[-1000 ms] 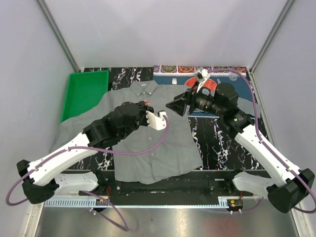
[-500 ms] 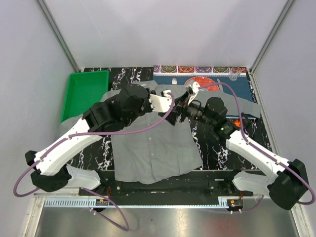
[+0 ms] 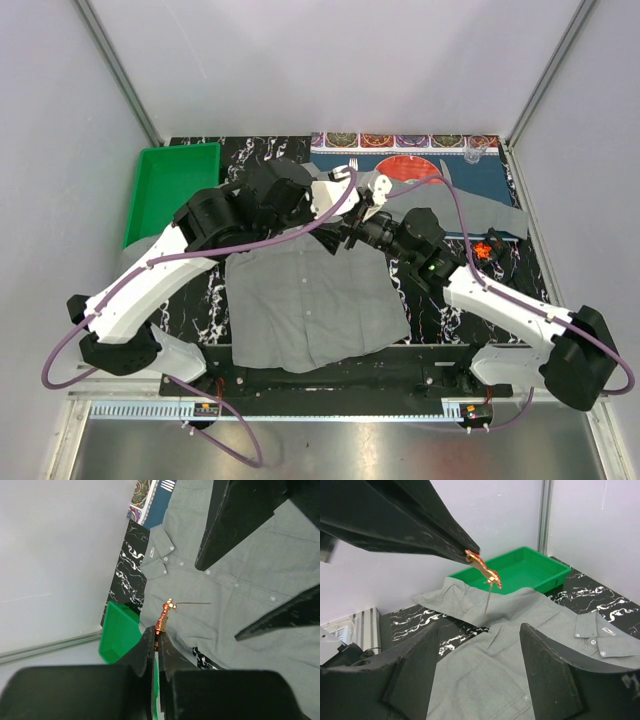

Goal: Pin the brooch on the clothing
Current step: Pick up the brooch from the brooch box.

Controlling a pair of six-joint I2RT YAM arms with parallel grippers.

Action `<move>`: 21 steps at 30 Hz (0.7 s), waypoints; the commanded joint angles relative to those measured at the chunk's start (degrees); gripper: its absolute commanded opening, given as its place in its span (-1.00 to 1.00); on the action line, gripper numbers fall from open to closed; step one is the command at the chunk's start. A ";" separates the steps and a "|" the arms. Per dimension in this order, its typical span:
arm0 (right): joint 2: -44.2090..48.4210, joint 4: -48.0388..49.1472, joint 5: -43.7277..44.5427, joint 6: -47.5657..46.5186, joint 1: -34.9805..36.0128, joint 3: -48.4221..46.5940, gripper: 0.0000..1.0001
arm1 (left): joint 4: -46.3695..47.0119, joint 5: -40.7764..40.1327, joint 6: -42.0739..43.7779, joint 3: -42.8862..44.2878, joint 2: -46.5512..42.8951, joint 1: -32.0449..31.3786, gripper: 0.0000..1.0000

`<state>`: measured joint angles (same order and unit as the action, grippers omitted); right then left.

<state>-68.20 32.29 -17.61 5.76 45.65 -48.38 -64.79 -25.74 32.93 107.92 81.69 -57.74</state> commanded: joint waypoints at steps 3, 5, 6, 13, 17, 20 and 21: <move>-2.98 5.32 3.54 -2.07 0.85 -2.50 0.29 | -3.23 2.27 -4.71 5.02 0.05 -0.36 -1.00; -3.42 5.50 3.81 -2.07 0.93 -2.95 0.13 | -3.85 2.97 -5.33 5.28 0.14 -0.36 -1.00; -3.60 5.41 3.63 -2.07 0.93 -3.47 0.08 | -4.20 3.06 -5.50 5.37 0.14 -0.36 -1.00; -4.57 5.32 1.87 -1.98 0.93 -4.70 0.02 | -4.81 4.11 -6.65 5.11 -0.04 -0.36 -1.00; -4.48 4.97 1.26 -2.16 0.93 -4.79 0.00 | -4.81 4.20 -6.91 4.93 -0.13 -0.36 -1.00; -3.87 4.36 1.08 -3.12 1.02 -4.36 -0.09 | -4.73 3.94 -7.00 4.93 -0.21 -0.36 -1.00; -3.78 4.27 1.26 -3.73 0.85 -4.01 -0.13 | -4.55 4.11 -7.17 5.02 -0.30 -0.36 -1.00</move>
<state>-72.58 34.52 -16.08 4.16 46.06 -50.83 -70.67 -22.22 27.33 110.89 81.87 -57.76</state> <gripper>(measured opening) 0.467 0.022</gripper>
